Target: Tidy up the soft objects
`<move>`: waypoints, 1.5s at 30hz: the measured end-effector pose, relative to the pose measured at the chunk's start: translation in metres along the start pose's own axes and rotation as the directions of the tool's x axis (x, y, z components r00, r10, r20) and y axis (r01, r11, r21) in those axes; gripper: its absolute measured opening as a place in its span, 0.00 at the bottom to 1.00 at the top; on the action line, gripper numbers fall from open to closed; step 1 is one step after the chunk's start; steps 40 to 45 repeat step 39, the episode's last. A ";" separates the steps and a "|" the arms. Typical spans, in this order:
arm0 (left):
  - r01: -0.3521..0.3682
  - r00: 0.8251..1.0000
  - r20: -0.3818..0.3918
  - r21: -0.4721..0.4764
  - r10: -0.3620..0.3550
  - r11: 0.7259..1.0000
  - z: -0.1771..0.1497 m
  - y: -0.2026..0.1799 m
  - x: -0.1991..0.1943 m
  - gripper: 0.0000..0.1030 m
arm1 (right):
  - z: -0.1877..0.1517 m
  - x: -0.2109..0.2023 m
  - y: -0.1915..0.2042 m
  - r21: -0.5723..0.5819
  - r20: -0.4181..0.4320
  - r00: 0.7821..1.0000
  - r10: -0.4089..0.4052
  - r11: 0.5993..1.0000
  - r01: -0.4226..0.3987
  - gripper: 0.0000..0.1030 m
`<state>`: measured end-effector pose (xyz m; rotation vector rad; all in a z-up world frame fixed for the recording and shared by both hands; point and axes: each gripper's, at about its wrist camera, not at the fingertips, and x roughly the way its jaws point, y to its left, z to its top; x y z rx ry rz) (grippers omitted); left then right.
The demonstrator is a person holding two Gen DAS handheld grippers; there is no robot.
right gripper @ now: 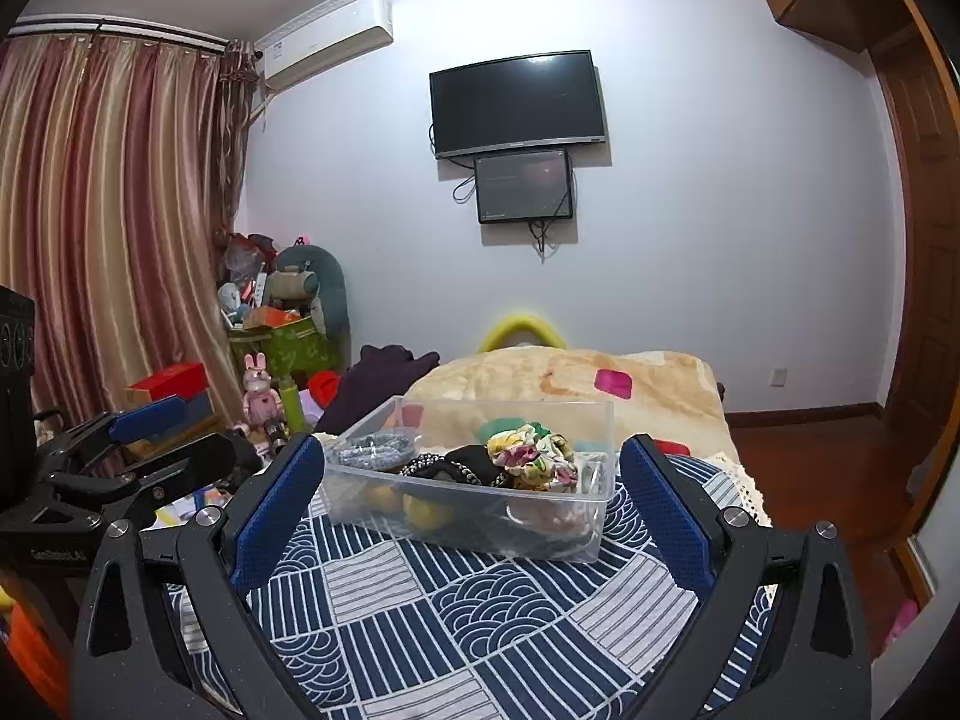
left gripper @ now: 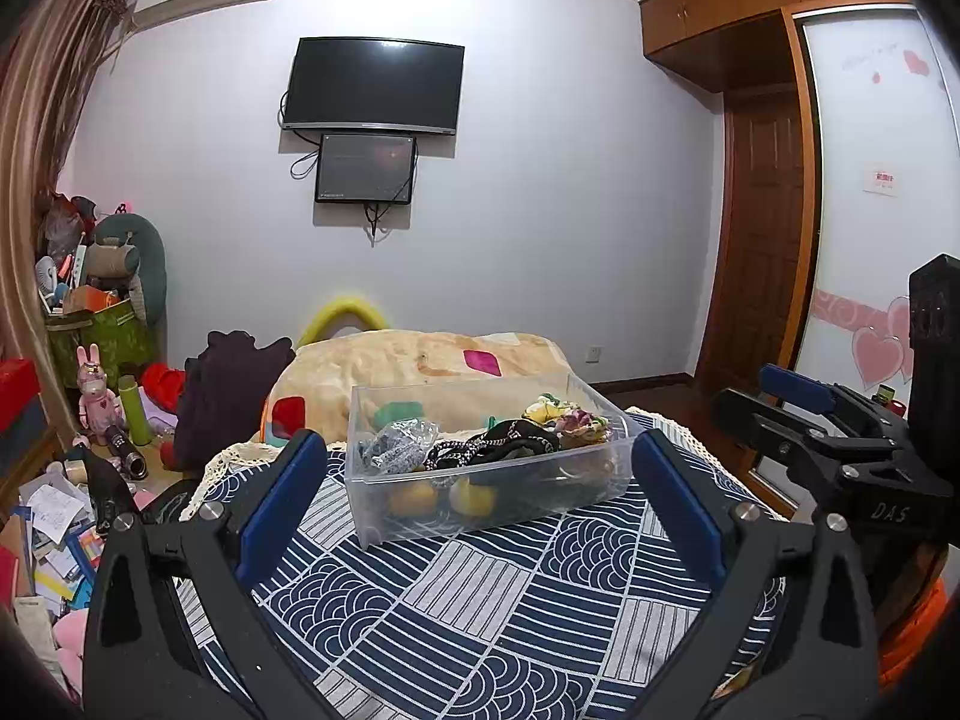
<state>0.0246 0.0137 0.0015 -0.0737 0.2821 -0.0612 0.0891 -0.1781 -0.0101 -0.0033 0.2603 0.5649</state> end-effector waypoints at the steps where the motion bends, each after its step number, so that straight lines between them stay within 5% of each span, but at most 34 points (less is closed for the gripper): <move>1: 0.001 1.000 0.000 0.000 -0.001 1.000 0.000 0.000 0.000 1.00 | 0.000 0.000 0.000 0.000 0.000 1.000 0.000 1.000 0.000 0.96; 45: 0.030 0.999 -0.029 -0.028 -0.031 0.999 -0.001 -0.001 0.002 1.00 | -0.002 0.000 0.005 0.001 -0.008 1.000 0.003 1.000 -0.002 0.96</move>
